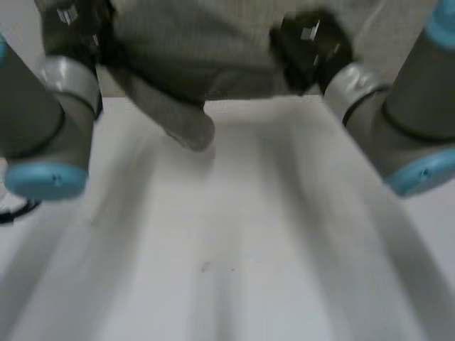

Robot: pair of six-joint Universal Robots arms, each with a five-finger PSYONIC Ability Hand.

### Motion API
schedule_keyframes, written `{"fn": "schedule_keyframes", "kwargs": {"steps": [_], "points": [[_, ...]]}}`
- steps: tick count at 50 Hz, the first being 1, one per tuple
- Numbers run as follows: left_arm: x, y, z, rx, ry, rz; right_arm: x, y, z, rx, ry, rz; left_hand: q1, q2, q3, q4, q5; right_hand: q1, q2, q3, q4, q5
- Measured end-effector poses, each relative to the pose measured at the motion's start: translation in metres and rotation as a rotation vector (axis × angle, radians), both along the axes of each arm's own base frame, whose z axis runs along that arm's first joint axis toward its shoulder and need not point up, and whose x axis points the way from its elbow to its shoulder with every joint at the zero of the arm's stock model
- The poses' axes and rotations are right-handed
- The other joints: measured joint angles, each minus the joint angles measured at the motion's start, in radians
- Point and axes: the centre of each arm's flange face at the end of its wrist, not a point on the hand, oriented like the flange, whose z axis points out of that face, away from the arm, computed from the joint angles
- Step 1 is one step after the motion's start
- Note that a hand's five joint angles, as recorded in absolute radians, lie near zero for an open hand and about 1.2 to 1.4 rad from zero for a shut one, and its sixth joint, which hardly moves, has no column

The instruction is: Fold the towel.

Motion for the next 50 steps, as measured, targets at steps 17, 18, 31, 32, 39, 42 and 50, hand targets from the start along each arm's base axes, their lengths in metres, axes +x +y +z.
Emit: {"fn": "schedule_keyframes", "kwargs": {"steps": [17, 18, 31, 32, 39, 42, 50], "points": [[0.034, 0.069, -0.179, 0.647, -0.323, 0.003, -0.014, 0.051, -0.161, 0.538, 0.329, 0.035, -0.662, -0.705, -0.685, -0.688, -0.673, 0.000, 0.000, 0.002, 0.000, 0.010], [0.036, 0.072, -0.180, 0.669, -0.333, 0.003, -0.015, 0.053, -0.163, 0.550, 0.334, 0.036, -0.791, -0.817, -0.815, -0.820, -0.799, 0.000, 0.000, 0.002, 0.000, 0.011], [0.019, 0.084, -0.106, 0.596, -0.330, -0.134, -0.023, 0.079, -0.168, 0.588, 0.353, 0.066, -0.980, -1.030, -1.028, -1.030, -0.998, 0.000, 0.000, 0.002, 0.000, 0.013], [0.012, 0.081, -0.097, 0.554, -0.338, -0.179, -0.024, 0.081, -0.170, 0.588, 0.355, 0.066, -0.975, -1.023, -1.022, -1.027, -0.997, 0.000, 0.000, 0.002, 0.000, 0.013], [-0.011, 0.064, -0.095, 0.447, -0.494, -0.299, -0.028, 0.085, -0.173, 0.578, 0.351, 0.062, -0.859, -0.906, -0.907, -0.908, -0.891, 0.000, 0.000, 0.002, 0.000, 0.013], [-0.020, 0.055, -0.108, 0.412, -0.618, -0.336, -0.030, 0.085, -0.174, 0.572, 0.349, 0.060, -0.801, -0.847, -0.850, -0.852, -0.835, 0.000, 0.000, 0.002, 0.000, 0.014], [-0.028, 0.048, -0.138, 0.377, -0.845, -0.389, -0.031, 0.086, -0.175, 0.570, 0.350, 0.064, -0.685, -0.731, -0.730, -0.731, -0.715, 0.000, 0.000, 0.002, 0.000, 0.014]]}}
